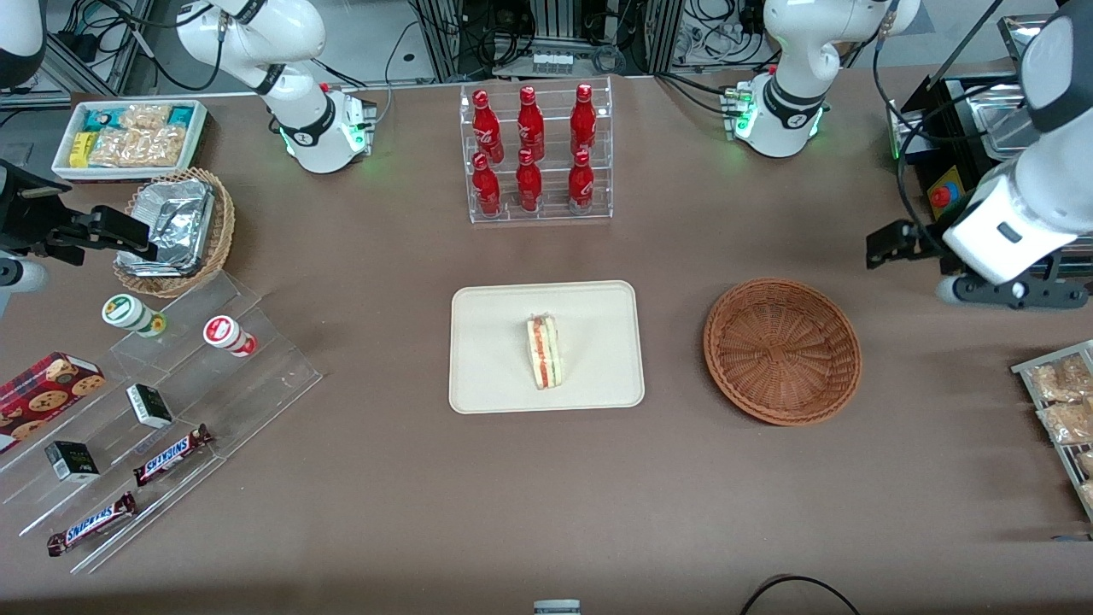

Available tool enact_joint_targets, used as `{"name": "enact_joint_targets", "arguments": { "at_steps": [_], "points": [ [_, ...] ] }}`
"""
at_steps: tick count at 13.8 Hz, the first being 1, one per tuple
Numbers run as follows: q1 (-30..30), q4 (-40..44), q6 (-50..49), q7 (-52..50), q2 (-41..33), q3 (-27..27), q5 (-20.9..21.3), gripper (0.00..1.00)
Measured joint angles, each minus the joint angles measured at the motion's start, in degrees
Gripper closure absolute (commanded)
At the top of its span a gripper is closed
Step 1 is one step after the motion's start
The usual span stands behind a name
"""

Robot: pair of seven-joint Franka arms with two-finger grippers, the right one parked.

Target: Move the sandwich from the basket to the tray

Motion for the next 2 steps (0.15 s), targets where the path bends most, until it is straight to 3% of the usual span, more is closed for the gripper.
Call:
{"name": "enact_joint_targets", "arguments": {
  "at_steps": [2],
  "points": [
    [1.3, 0.0, -1.2, 0.0, -0.9, -1.1, 0.0, 0.00]
  ]
}}
